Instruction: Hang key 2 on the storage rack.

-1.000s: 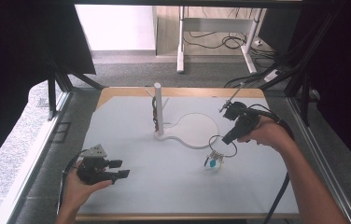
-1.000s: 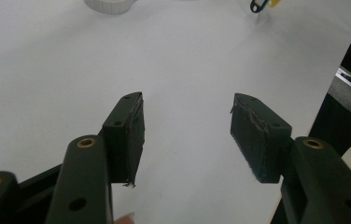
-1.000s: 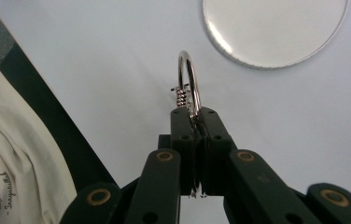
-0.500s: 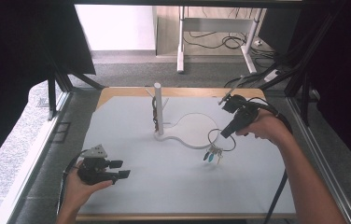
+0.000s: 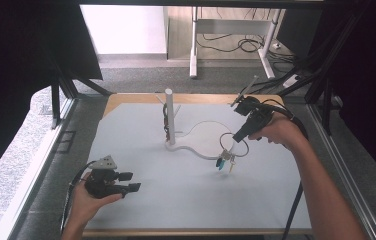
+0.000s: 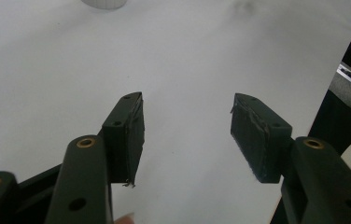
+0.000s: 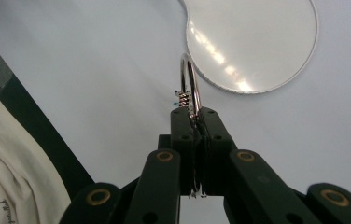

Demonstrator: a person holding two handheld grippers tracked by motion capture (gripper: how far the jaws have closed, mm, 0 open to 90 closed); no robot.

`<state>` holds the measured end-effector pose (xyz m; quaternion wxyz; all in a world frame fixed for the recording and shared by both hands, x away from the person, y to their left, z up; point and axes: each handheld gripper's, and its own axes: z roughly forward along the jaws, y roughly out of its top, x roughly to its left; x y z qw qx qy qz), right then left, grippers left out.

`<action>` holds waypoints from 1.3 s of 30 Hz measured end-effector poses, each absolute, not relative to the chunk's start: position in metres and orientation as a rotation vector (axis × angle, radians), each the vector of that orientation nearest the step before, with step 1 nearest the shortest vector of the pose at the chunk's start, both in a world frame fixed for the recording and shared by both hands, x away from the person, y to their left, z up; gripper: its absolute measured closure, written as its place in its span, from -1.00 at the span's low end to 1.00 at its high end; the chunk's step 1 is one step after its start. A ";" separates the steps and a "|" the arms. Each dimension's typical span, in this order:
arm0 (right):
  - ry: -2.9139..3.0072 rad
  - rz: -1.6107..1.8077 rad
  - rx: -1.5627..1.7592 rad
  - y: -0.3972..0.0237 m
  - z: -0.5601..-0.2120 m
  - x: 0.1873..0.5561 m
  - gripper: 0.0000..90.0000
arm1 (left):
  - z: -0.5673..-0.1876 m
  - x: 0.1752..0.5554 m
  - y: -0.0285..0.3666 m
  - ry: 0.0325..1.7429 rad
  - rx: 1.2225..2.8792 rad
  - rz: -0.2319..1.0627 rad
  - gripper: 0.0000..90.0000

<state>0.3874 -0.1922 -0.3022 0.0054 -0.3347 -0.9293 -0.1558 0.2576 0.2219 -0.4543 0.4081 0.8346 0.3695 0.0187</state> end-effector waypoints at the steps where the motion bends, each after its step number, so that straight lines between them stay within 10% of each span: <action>1: -2.911 -0.491 -1.044 -0.192 -0.302 0.389 0.92 | -0.454 0.258 0.222 0.932 2.103 0.047 0.00; 39: -2.887 -0.502 -1.163 -0.181 -0.293 0.428 0.93 | -0.457 0.258 0.217 0.915 2.125 0.014 -0.02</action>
